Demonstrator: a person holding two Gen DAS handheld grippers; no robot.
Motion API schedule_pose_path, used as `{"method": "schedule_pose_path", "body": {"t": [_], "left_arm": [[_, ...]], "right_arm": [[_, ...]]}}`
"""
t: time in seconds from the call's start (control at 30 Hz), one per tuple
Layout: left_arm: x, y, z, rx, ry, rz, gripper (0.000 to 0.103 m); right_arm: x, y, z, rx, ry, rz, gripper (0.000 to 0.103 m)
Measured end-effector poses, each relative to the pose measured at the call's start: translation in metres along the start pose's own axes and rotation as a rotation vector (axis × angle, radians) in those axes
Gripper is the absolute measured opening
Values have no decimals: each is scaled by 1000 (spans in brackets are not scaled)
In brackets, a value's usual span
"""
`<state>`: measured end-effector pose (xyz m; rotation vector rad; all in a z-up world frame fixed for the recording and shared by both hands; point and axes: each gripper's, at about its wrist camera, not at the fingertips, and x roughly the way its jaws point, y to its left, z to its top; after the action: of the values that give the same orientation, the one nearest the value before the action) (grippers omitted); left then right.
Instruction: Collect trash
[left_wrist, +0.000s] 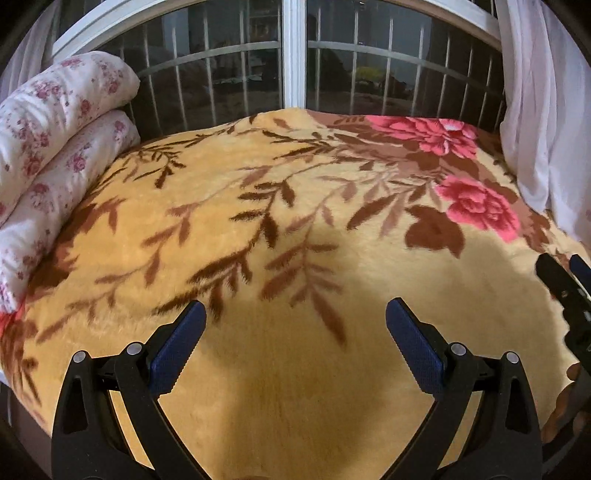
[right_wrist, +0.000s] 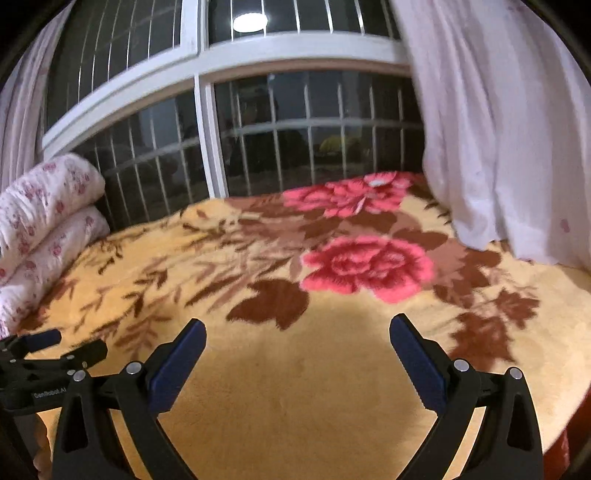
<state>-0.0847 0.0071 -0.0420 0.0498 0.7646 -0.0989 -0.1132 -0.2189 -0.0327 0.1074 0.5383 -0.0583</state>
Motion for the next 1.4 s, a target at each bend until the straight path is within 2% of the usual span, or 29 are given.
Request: {"method": "schedule_pose_path", "body": {"t": [0.17, 0.47, 0.7, 0.97, 1.17, 1.3, 1.4], "left_arm": [[22, 5, -3, -21, 19, -20, 95], [40, 11, -9, -75, 51, -56, 95], [42, 5, -10, -40, 53, -36, 95], [45, 4, -10, -25, 66, -47, 95], [43, 2, -10, -1, 47, -40, 95], [42, 2, -9, -4, 34, -28, 95], [46, 4, -9, -24, 60, -18, 95]], "right_arm": [[25, 4, -9, 5, 52, -11, 98], [36, 2, -17, 21, 83, -18, 98], [38, 4, -19, 0, 93, -24, 98], [43, 2, -20, 6, 111, -21, 98], [43, 3, -20, 6, 112, -23, 98], [45, 1, -20, 10, 119, -17, 98], [47, -2, -21, 15, 125, -10, 98]]}}
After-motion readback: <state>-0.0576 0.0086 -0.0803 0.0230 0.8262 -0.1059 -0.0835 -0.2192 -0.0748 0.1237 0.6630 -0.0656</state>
